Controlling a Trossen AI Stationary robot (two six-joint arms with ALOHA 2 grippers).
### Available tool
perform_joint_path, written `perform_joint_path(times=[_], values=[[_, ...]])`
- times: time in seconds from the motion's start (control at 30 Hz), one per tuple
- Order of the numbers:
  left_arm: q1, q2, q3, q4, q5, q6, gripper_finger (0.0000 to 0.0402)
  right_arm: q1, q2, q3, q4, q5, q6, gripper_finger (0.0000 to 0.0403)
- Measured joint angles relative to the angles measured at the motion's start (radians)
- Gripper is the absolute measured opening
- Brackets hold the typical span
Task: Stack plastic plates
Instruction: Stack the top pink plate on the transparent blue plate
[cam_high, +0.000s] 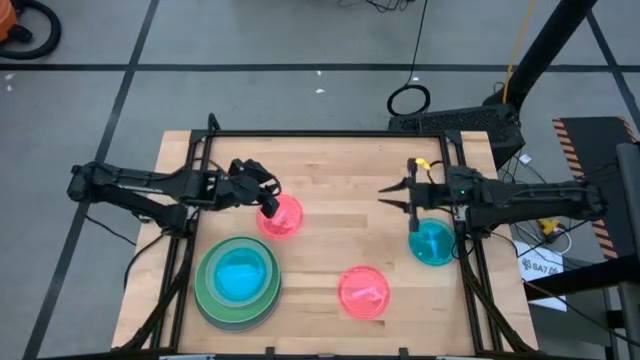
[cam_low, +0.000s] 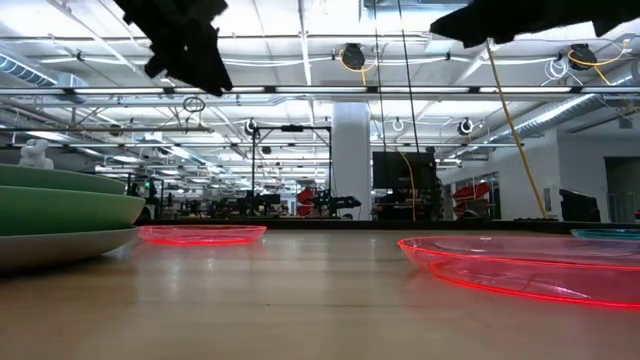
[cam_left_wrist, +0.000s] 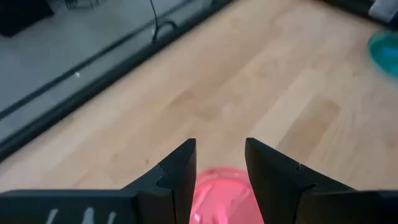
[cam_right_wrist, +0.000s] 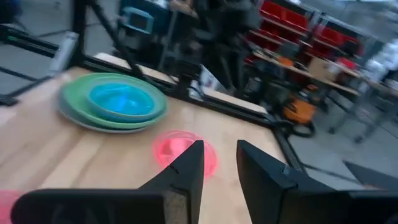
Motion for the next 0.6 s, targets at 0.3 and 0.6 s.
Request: perform_joint_path(times=[0.3, 0.6], values=[[0.083, 0.130, 0.000, -0.001, 0.171, -0.026, 0.0145, -0.040, -0.182, -0.138, 0.024, -0.010, 0.062, 0.0089], [0.148, 0.275, -0.001, -0.007, 0.420, 0.250, 0.0145, -0.077, -0.224, -0.246, 0.052, -0.009, 0.190, 0.0089]])
